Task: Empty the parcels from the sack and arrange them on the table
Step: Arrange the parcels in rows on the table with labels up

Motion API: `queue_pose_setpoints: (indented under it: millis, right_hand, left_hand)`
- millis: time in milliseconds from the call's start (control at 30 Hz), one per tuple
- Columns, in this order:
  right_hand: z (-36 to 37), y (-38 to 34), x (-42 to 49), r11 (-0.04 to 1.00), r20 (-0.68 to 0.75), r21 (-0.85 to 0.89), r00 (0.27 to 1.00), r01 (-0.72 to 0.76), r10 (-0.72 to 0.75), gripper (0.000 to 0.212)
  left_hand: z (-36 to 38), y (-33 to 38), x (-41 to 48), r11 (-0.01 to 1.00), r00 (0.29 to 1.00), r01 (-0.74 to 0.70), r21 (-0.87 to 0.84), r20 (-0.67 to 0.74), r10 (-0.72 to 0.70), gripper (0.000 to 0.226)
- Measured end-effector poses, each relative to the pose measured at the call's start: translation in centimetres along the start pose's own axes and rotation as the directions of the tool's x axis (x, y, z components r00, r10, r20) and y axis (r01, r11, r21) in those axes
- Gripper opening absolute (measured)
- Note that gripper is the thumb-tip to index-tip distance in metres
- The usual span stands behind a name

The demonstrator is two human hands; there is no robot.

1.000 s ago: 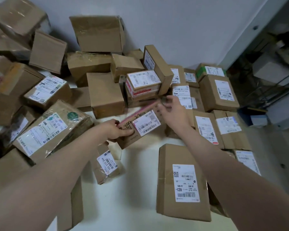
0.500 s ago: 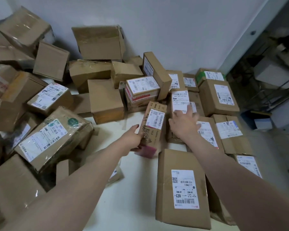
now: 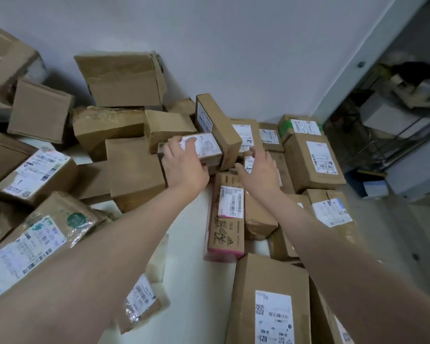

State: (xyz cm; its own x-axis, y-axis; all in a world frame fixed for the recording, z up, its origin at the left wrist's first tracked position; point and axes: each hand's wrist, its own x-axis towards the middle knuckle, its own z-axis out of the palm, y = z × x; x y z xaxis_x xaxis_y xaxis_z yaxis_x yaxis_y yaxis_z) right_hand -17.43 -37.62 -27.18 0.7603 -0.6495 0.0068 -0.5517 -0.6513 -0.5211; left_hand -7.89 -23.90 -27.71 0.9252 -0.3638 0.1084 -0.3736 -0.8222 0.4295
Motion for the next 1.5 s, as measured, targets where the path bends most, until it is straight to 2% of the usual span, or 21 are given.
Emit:
queue_pose_setpoints:
  millis: [67,133,200,300,367,467,567,700,867,1067,1333,1400,1500]
  right_hand:
    - [0.0,-1.5,1.9,0.998,0.007,0.059,1.0,-0.002,0.002,0.069]
    - [0.5,-2.5,3.6,0.996,0.03,0.083,0.999,-0.021,0.019,0.08]
    - [1.3,-3.0,4.7,0.99,0.099,0.119,0.993,-0.079,0.068,0.088]
    - [2.7,-2.8,4.6,0.976,0.118,0.16,0.985,-0.146,0.128,0.072]
    - [3.2,-2.5,3.9,0.937,0.054,0.273,0.976,-0.217,0.211,0.059]
    - [2.9,-2.2,2.4,0.818,0.045,0.492,0.947,-0.299,0.319,0.057]
    - [2.2,-1.8,0.7,0.722,0.053,0.615,0.931,-0.316,0.362,0.058]
    - [0.7,-1.6,-2.1,0.545,0.104,0.782,0.926,-0.301,0.362,0.047]
    - [-0.2,-2.2,-5.9,0.503,0.244,0.795,0.937,-0.34,0.248,0.058]
    - [0.1,-2.0,-10.3,0.503,0.337,0.773,0.923,-0.385,0.189,0.049]
    - [-0.1,-1.0,-16.5,0.478,0.336,0.811,0.937,-0.337,0.092,0.048]
    - [-0.6,-0.3,-18.7,0.446,0.334,0.829,0.938,-0.339,0.091,0.048]
    - [-1.3,1.2,-22.4,0.468,0.297,0.821,0.945,-0.328,0.141,0.046]
  left_hand:
    - [0.2,-0.2,2.1,0.997,0.994,-0.042,0.068,0.108,0.035,0.085]
    - [0.8,-1.1,3.7,0.995,0.964,-0.027,0.096,0.266,0.001,0.096]
    - [1.3,-2.3,4.3,0.992,0.946,-0.038,0.121,0.324,-0.003,0.102]
    - [1.2,-3.9,3.4,0.984,0.965,-0.078,0.16,0.259,0.034,0.11]
    - [0.8,-4.4,2.2,0.996,0.967,0.026,0.085,0.251,-0.046,0.117]
    - [0.0,-4.4,-0.1,0.983,0.964,0.183,-0.017,0.199,-0.176,0.124]
    - [-0.7,-3.9,-2.6,0.975,0.965,0.217,-0.038,0.158,-0.209,0.128]
    - [-1.8,-3.5,-5.0,0.952,0.947,0.302,-0.043,0.13,-0.294,0.125]
    - [-3.7,-4.1,-7.7,0.876,0.861,0.482,-0.027,0.198,-0.468,0.115]
    - [-4.6,-5.5,-12.5,0.809,0.79,0.587,-0.025,0.235,-0.566,0.115]
    - [-5.9,-6.5,-18.6,0.776,0.784,0.619,-0.125,0.162,-0.599,0.119]
    - [-6.2,-6.5,-20.0,0.781,0.793,0.608,-0.144,0.169,-0.586,0.119]
    - [-6.7,-6.4,-22.6,0.819,0.836,0.547,-0.172,0.167,-0.523,0.119]
